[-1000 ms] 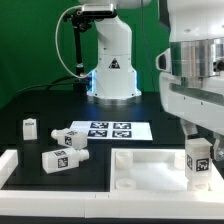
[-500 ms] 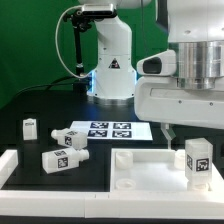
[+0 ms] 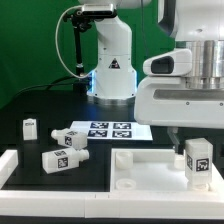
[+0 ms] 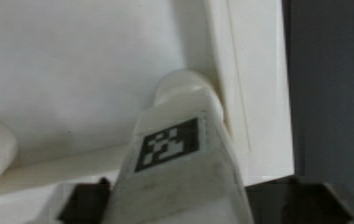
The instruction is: Assemble one leg
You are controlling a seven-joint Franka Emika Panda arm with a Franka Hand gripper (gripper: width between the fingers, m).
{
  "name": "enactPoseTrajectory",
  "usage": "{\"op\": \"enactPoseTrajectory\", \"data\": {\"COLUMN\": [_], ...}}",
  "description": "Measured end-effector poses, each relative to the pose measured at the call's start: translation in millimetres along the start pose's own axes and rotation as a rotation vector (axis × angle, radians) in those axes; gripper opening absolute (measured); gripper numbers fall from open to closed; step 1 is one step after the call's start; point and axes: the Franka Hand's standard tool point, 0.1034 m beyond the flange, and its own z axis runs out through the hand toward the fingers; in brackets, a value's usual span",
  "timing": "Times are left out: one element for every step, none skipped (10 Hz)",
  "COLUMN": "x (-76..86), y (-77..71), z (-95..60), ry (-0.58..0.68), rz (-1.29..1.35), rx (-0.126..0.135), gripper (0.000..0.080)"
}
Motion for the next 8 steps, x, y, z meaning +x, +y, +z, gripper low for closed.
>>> {"op": "enactPoseTrajectory", "data": {"x": [-0.2,0.1,0.3,0.3,-1.3,-4.6,-4.1,-2.5], "y": [-0.3,0.2,0.6,0.9,0.3,-1.9,-3.7,1.1], "z": [0.0,0.0,-0.1,0.1,0.6,0.4,-1.9,-0.8], "ry": [-0.001,0.000,0.000,0.000,0.000,-0.004,-0.023,-0.061], "rz": [0.089,0.151,0.228,0.306,0.504,0.729,0.945,1.116], "rx": [0.001,0.001,0.001,0.000,-0.009,-0.026,-0.023,0.018], "gripper": [0.0335,0.0284,0.0284,0.0284,0.0284,0.0284,0.0284,0.0284]}}
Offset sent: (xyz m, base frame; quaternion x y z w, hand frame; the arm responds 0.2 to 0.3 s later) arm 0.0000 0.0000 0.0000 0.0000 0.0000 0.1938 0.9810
